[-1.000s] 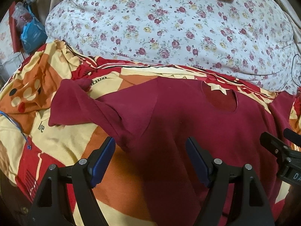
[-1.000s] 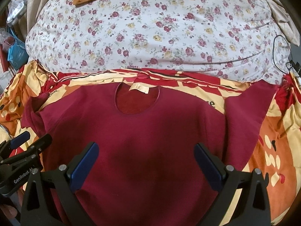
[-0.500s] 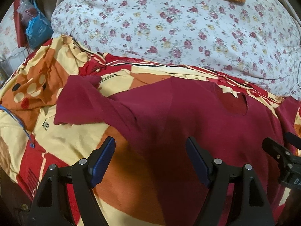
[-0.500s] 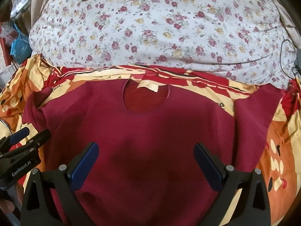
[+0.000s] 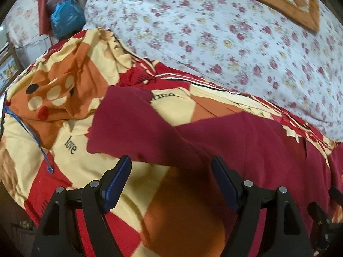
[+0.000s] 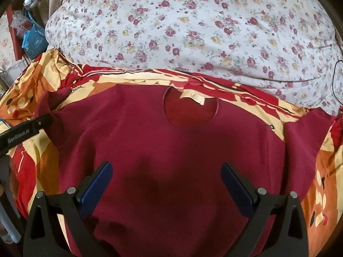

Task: Fold small clothes

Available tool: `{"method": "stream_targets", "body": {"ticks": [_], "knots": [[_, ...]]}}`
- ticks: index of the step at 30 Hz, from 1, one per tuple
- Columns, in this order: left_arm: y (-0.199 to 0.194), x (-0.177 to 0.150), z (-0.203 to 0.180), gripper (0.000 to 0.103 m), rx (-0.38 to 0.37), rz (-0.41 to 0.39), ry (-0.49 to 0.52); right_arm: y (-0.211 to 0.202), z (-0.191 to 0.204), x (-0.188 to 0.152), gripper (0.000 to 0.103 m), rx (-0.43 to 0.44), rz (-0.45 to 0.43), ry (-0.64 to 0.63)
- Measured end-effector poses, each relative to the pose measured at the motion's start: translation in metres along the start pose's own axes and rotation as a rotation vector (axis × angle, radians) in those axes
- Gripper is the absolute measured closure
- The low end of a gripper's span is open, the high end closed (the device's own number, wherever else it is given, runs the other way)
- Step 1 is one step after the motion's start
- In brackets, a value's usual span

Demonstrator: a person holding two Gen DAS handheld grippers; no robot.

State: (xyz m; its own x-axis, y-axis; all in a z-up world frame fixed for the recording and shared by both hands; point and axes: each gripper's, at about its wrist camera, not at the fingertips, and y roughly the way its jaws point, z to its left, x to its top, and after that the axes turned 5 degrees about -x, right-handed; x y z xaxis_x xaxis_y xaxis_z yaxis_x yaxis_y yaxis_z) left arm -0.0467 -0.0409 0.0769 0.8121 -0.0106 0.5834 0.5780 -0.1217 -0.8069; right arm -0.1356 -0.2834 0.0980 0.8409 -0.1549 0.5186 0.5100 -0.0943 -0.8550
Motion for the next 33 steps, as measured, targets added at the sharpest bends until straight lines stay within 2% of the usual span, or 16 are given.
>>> {"method": "stream_targets", "body": {"ticks": [6, 17, 25, 29, 33], "knots": [[-0.003, 0.0, 0.001, 0.034, 0.004, -0.006, 0.0, 0.0, 0.002, 0.001, 0.001, 0.0, -0.001, -0.01], [-0.004, 0.004, -0.02, 0.034, 0.003, -0.014, 0.057, -0.001, 0.002, 0.0, 0.001, 0.013, 0.001, -0.015], [0.016, 0.013, -0.013, 0.034, 0.076, -0.005, 0.074, 0.002, 0.008, 0.003, 0.001, 0.035, 0.011, -0.028], [0.034, 0.011, 0.003, 0.034, 0.097, 0.052, 0.064, 0.002, 0.019, 0.008, 0.001, 0.069, 0.014, -0.058], [0.032, -0.004, 0.021, 0.034, 0.103, 0.095, 0.055, 0.003, 0.035, 0.014, 0.001, 0.136, 0.029, -0.105]]}}
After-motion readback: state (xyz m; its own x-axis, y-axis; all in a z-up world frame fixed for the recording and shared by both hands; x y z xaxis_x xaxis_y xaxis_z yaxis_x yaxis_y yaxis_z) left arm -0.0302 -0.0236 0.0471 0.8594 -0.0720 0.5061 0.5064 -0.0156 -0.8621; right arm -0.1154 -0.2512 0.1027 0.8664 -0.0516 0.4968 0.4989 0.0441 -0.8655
